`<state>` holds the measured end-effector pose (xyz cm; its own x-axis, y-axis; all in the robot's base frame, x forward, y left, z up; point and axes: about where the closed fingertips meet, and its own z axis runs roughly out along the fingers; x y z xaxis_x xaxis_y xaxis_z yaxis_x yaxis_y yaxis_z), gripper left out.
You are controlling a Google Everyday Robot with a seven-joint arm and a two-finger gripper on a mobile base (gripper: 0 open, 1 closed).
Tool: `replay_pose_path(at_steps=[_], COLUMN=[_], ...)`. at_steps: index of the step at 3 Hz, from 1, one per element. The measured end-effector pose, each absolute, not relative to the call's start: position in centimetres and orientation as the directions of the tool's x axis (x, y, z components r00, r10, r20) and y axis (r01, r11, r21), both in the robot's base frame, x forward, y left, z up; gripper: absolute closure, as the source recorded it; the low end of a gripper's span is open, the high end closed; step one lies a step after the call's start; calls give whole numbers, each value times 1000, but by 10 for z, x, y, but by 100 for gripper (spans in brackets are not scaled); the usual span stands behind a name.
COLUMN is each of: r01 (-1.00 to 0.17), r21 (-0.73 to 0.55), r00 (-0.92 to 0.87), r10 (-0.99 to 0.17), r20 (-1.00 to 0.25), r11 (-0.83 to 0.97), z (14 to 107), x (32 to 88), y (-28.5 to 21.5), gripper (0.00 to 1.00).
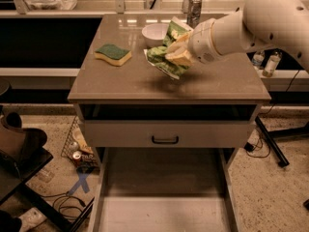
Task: Pick green jalapeno chip bag from middle drawer and place on counter
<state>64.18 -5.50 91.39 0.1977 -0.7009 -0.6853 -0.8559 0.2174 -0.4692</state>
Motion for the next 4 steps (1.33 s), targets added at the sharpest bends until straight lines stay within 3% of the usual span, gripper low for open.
replay_pose_path(at_steps=[3,4], r01=[-860,-860], r21=[-466,-466], r00=[203,204], r10=[-699,-699], r20=[-686,-686], r11=[208,207], z=[912,911], x=[641,641], y=[-49,-48], gripper=[4,0])
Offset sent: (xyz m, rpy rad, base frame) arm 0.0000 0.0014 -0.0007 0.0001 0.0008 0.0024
